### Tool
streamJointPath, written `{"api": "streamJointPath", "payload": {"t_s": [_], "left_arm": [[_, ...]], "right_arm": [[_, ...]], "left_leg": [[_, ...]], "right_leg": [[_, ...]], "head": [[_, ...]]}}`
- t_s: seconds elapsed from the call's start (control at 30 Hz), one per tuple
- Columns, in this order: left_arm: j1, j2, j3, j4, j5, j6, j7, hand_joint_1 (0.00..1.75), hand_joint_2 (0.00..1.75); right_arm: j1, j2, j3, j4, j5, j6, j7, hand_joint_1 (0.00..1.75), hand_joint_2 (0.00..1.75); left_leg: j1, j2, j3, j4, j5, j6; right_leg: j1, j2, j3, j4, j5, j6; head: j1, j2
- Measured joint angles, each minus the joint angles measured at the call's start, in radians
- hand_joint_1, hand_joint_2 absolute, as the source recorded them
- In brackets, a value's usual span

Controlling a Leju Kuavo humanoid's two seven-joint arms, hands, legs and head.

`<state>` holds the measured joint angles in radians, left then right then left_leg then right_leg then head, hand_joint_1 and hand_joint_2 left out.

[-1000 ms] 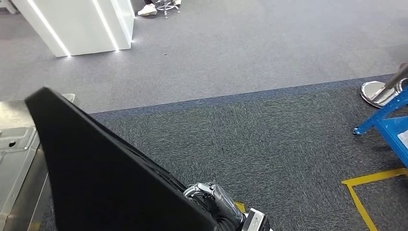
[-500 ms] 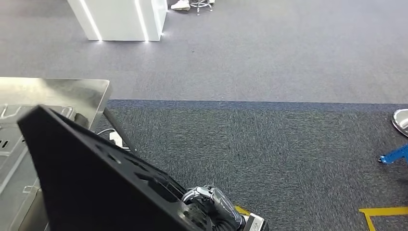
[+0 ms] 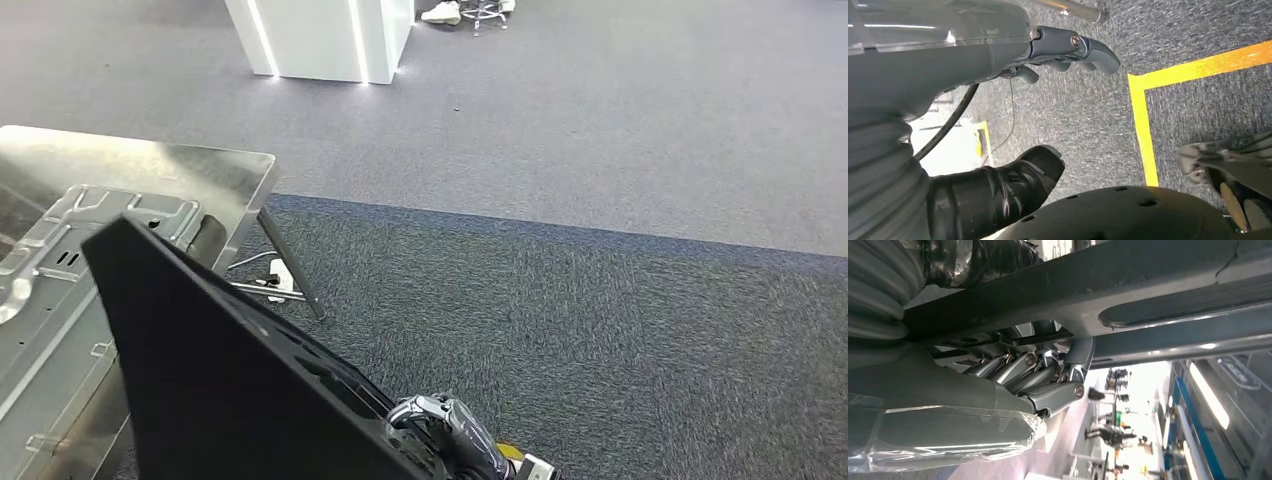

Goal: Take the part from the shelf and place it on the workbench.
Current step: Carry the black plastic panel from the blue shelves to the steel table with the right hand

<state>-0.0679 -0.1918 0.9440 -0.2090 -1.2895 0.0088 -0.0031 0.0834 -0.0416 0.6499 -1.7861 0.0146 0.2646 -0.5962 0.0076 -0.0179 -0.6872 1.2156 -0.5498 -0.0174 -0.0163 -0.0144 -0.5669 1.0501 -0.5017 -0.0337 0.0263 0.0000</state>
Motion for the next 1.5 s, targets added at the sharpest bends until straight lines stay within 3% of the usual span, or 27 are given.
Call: {"api": "streamJointPath", "payload": {"t_s": [0.07, 0.1, 0.17, 0.23, 0.3, 0.37, 0.43, 0.5, 0.57, 0.6, 0.67, 0.73, 0.8, 0.87, 0.93, 1.0, 1.07, 1.1, 1.13, 1.17, 1.23, 1.3, 1.37, 1.43, 1.5], "left_arm": [[-0.001, 0.0, -0.003, 0.0, -0.007, 0.0, 0.0, 0.0, 1.75], [-0.001, 0.0, -0.005, 0.0, -0.011, 0.0, 0.001, 0.0, 1.75], [0.001, 0.0, -0.011, 0.0, -0.019, 0.0, 0.002, 0.0, 1.75], [-0.002, 0.0, -0.019, 0.0, -0.026, 0.0, 0.002, 0.0, 1.75], [-0.006, 0.0, -0.027, 0.0, -0.033, 0.0, 0.001, 0.0, 1.75], [-0.005, -0.001, -0.033, 0.0, -0.042, 0.0, 0.0, 0.0, 1.75], [-0.004, -0.002, -0.041, 0.0, -0.048, 0.0, 0.0, 0.0, 1.75], [-0.007, -0.004, -0.048, 0.0, -0.053, 0.0, 0.0, 0.0, 1.75], [-0.01, -0.005, -0.053, 0.0, -0.056, 0.0, 0.001, 0.0, 1.75], [-0.011, -0.006, -0.055, 0.0, -0.056, 0.001, 0.001, 0.0, 1.75], [-0.01, -0.007, -0.058, 0.0, -0.056, 0.002, 0.002, 0.0, 1.75], [-0.01, -0.01, -0.059, 0.0, -0.056, 0.003, 0.002, 0.0, 1.75], [-0.012, -0.013, -0.061, 0.0, -0.056, 0.005, 0.002, 0.0, 1.75], [-0.01, -0.015, -0.063, 0.0, -0.056, 0.009, 0.003, 0.0, 1.75], [-0.007, -0.021, -0.065, 0.0, -0.056, 0.018, 0.005, 0.0, 1.75], [-0.01, -0.03, -0.067, 0.0, -0.055, 0.029, 0.007, 0.0, 1.75], [-0.012, -0.037, -0.068, 0.0, -0.052, 0.036, 0.01, 0.0, 1.75], [-0.012, -0.039, -0.068, 0.0, -0.049, 0.038, 0.011, 0.0, 1.75], [-0.01, -0.04, -0.067, 0.0, -0.046, 0.039, 0.012, 0.0, 1.75], [-0.009, -0.041, -0.067, 0.0, -0.042, 0.039, 0.012, 0.0, 1.75], [-0.008, -0.041, -0.064, 0.0, -0.031, 0.039, 0.012, 0.0, 1.75], [-0.01, -0.042, -0.056, 0.0, -0.019, 0.039, 0.012, 0.0, 1.75], [-0.009, -0.042, -0.047, 0.0, -0.009, 0.038, 0.012, 0.0, 1.75], [-0.006, -0.044, -0.042, 0.0, -0.001, 0.038, 0.012, 0.0, 1.75], [-0.007, -0.046, -0.037, 0.0, 0.004, 0.037, 0.011, 0.0, 1.75]], "right_arm": [[0.009, 0.0, -0.003, -0.003, 0.006, -0.007, 0.0, 1.75, 1.75], [0.013, 0.0, -0.005, -0.006, 0.008, -0.012, 0.0, 1.75, 1.75], [0.022, 0.0, -0.008, -0.016, 0.013, -0.021, -0.001, 1.75, 1.75], [0.031, -0.001, -0.012, -0.029, 0.018, -0.029, -0.002, 1.75, 1.75], [0.046, -0.001, -0.015, -0.043, 0.023, -0.043, -0.003, 1.75, 1.75], [0.062, -0.001, -0.016, -0.062, 0.031, -0.061, -0.003, 1.75, 1.75], [0.072, -0.001, -0.016, -0.081, 0.039, -0.078, 0.0, 1.75, 1.75], [0.084, -0.004, -0.016, -0.094, 0.041, -0.089, 0.001, 1.75, 1.75], [0.097, -0.01, -0.016, -0.101, 0.04, -0.1, 0.001, 1.75, 1.75], [0.102, -0.013, -0.016, -0.103, 0.04, -0.103, 0.001, 1.75, 1.75], [0.105, -0.018, -0.016, -0.109, 0.039, -0.107, 0.001, 1.75, 1.75], [0.107, -0.021, -0.016, -0.115, 0.037, -0.107, 0.0, 1.75, 1.75], [0.11, -0.025, -0.016, -0.12, 0.034, -0.107, 0.0, 1.75, 1.75], [0.111, -0.03, -0.016, -0.124, 0.027, -0.107, -0.003, 1.75, 1.75], [0.114, -0.037, -0.017, -0.13, 0.015, -0.106, -0.009, 1.75, 1.75], [0.122, -0.046, -0.022, -0.138, 0.0, -0.1, -0.02, 1.75, 1.75], [0.129, -0.055, -0.028, -0.141, -0.01, -0.09, -0.027, 1.75, 1.75], [0.13, -0.059, -0.031, -0.141, -0.012, -0.084, -0.028, 1.75, 1.75], [0.13, -0.062, -0.033, -0.141, -0.014, -0.076, -0.028, 1.75, 1.75], [0.129, -0.063, -0.035, -0.141, -0.016, -0.068, -0.029, 1.75, 1.75], [0.126, -0.065, -0.038, -0.14, -0.018, -0.047, -0.03, 1.75, 1.75], [0.12, -0.065, -0.039, -0.136, -0.02, -0.024, -0.029, 1.75, 1.75], [0.11, -0.065, -0.04, -0.129, -0.022, -0.004, -0.029, 1.75, 1.75], [0.1, -0.065, -0.042, -0.123, -0.024, 0.01, -0.027, 1.75, 1.75], [0.094, -0.065, -0.043, -0.117, -0.025, 0.019, -0.026, 1.75, 1.75]], "left_leg": [[0.003, 0.009, -0.044, 0.088, -0.027, -0.003], [0.003, 0.012, -0.041, 0.082, -0.014, -0.002], [0.002, 0.027, 0.02, -0.031, 0.05, 0.005], [-0.006, 0.061, 0.082, -0.149, 0.088, 0.016], [-0.014, 0.072, 0.095, -0.183, 0.09, 0.025], [-0.013, 0.05, 0.099, -0.195, 0.095, 0.033], [-0.007, 0.031, 0.112, -0.213, 0.103, 0.043], [-0.005, 0.012, 0.117, -0.22, 0.106, 0.051], [-0.007, -0.014, 0.117, -0.218, 0.106, 0.055], [-0.007, -0.028, 0.117, -0.216, 0.105, 0.055], [-0.006, -0.056, 0.118, -0.208, 0.1, 0.052], [-0.006, -0.08, 0.112, -0.193, 0.093, 0.044], [-0.005, -0.098, 0.104, -0.185, 0.09, 0.034], [-0.002, -0.111, 0.098, -0.184, 0.09, 0.022], [-0.003, -0.073, 0.084, -0.156, 0.072, 0.013], [-0.003, -0.012, 0.035, -0.056, 0.018, 0.006], [0.0, 0.007, -0.032, 0.068, -0.031, 0.001], [0.001, 0.01, -0.047, 0.095, -0.032, 0.0], [0.002, 0.013, -0.042, 0.083, -0.014, 0.001], [0.002, 0.018, -0.016, 0.033, 0.019, 0.004], [-0.004, 0.055, 0.057, -0.108, 0.079, 0.015], [-0.014, 0.08, 0.092, -0.181, 0.096, 0.028], [-0.018, 0.064, 0.093, -0.19, 0.095, 0.038], [-0.013, 0.043, 0.106, -0.208, 0.103, 0.049], [-0.008, 0.022, 0.118, -0.22, 0.111, 0.058]], "right_leg": [[0.003, -0.027, 0.001, 0.0, -0.003, -0.002], [0.004, -0.039, 0.002, 0.0, -0.005, -0.002], [0.005, -0.061, 0.008, 0.0, -0.009, 0.0], [0.008, -0.079, 0.013, 0.0, -0.015, 0.008], [0.01, -0.095, 0.017, -0.003, -0.018, 0.018], [0.009, -0.101, 0.025, -0.006, -0.021, 0.029], [0.005, -0.059, 0.017, 0.025, -0.046, 0.039], [0.003, -0.004, -0.037, 0.132, -0.103, 0.041], [0.003, 0.012, -0.096, 0.239, -0.137, 0.042], [0.003, 0.014, -0.106, 0.25, -0.126, 0.042], [0.001, 0.025, -0.074, 0.164, -0.055, 0.041], [-0.002, 0.067, -0.026, 0.052, -0.005, 0.039], [-0.003, 0.091, -0.011, 0.013, 0.0, 0.034], [-0.001, 0.073, -0.007, 0.006, 0.003, 0.024], [-0.001, 0.049, 0.002, -0.003, 0.005, 0.011], [0.002, 0.02, 0.007, -0.008, 0.003, 0.003], [0.006, -0.011, 0.008, -0.008, 0.0, 0.0], [0.007, -0.025, 0.008, -0.008, -0.002, -0.001], [0.008, -0.038, 0.01, -0.008, -0.004, 0.0], [0.008, -0.049, 0.014, -0.008, -0.007, 0.001], [0.011, -0.07, 0.022, -0.008, -0.013, 0.006], [0.014, -0.086, 0.028, -0.009, -0.018, 0.016], [0.014, -0.102, 0.035, -0.015, -0.021, 0.027], [0.011, -0.085, 0.04, -0.003, -0.035, 0.038], [0.007, -0.027, 0.002, 0.085, -0.084, 0.043]], "head": [[0.0, 0.0], [0.0, 0.0], [0.0, 0.0], [0.0, 0.0], [0.0, 0.0], [0.001, 0.0], [0.001, 0.0], [0.002, 0.0], [0.002, 0.0], [0.002, 0.0], [0.002, 0.0], [0.002, 0.0], [0.002, 0.0], [0.001, 0.0], [0.001, 0.0], [0.0, 0.0], [-0.001, 0.0], [-0.001, 0.0], [-0.001, 0.0], [-0.001, 0.0], [-0.001, 0.0], [0.0, 0.0], [0.0, 0.0], [0.001, 0.0], [0.002, 0.0]]}}
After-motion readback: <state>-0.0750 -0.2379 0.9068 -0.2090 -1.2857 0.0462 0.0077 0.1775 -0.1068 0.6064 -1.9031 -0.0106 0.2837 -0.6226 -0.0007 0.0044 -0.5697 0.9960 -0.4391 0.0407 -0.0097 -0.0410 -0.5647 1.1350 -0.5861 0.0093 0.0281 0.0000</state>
